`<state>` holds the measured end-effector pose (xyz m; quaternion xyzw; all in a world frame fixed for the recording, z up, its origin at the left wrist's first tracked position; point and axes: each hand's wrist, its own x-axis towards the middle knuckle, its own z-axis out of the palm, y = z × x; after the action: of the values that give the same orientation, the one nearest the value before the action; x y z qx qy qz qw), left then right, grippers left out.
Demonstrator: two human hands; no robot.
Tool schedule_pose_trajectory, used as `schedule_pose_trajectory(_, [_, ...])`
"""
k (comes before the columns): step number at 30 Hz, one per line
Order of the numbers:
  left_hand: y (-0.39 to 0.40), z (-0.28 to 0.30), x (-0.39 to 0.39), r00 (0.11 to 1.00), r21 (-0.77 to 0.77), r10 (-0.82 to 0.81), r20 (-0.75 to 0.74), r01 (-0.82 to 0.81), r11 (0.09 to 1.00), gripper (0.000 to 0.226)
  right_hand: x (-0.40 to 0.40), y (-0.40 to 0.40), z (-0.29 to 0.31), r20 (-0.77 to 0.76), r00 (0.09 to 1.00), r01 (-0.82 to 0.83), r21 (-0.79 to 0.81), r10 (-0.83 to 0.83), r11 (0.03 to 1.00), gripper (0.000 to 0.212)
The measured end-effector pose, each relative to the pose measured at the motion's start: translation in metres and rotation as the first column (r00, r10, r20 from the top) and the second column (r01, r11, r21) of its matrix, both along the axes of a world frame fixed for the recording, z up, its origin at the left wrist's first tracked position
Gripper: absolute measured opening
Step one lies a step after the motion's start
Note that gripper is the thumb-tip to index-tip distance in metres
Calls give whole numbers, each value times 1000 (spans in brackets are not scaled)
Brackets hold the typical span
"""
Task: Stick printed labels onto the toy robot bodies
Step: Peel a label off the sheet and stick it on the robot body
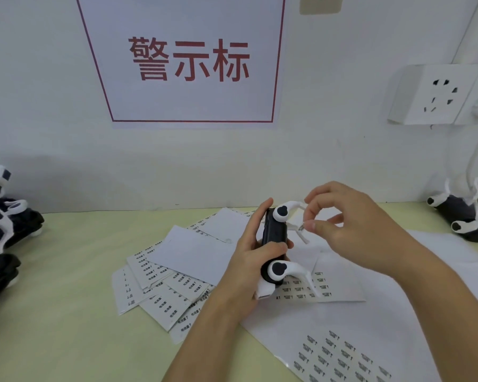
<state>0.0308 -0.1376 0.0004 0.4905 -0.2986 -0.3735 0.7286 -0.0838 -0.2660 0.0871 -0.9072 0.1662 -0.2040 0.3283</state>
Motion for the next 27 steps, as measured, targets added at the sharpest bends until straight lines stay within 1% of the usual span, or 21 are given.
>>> schedule_pose_trajectory(4, [0,0,0,1000,-15,-7,-14,7,1000,68,3,4,-1,0,1000,-17,-50,17,999,24])
schedule_pose_trajectory(10, [-1,0,0,999,-35,-31,-8,30,999,68,7,10,-3,-40,998,-58,-70,55,996,24])
schedule_pose_trajectory(13, [-1,0,0,999,-54,-51,-19,50,997,70,9,11,-3,-56,997,-55,-83,50,995,24])
schedule_pose_trajectory(17, [-1,0,0,998,-53,-51,-30,49,997,66,10,12,-3,-55,997,-50,-104,45,993,23])
schedule_pose_trajectory(27, [0,0,0,999,-52,-44,4,45,998,69,11,13,-3,-61,998,-40,-144,32,989,23])
